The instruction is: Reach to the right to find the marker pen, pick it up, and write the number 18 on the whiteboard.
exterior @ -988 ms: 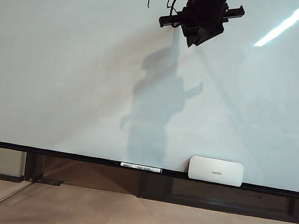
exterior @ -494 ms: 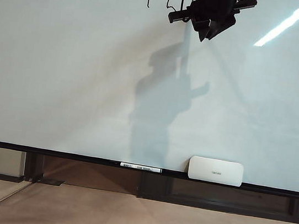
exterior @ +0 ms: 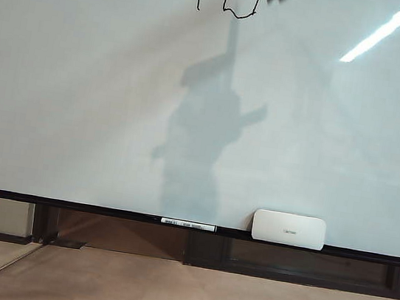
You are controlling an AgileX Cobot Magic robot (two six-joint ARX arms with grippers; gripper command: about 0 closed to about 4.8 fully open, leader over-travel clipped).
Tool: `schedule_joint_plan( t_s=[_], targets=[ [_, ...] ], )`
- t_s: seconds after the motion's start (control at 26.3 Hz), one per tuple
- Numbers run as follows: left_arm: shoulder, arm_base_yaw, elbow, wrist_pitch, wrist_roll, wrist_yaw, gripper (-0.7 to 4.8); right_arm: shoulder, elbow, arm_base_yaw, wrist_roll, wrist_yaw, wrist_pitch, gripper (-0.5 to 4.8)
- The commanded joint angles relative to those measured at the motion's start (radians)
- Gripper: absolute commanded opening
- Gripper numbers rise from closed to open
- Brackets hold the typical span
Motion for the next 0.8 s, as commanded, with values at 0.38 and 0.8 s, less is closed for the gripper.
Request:
schedule_joint_plan(
  t_s=[0.38,0.8],
  targets=[
    [-0.024,-0.001,0.275,-0.314,0.106,-0.206,-0.05,-0.393,0.006,0.028,-0.075,-0.019,-0.297,-0.03],
    [-0.077,0.001,0.444,-0.615,0.167,-0.316,-0.05,-0.772,0.006,0.027,-0.209,0.034,-0.684,-0.03]
  ],
)
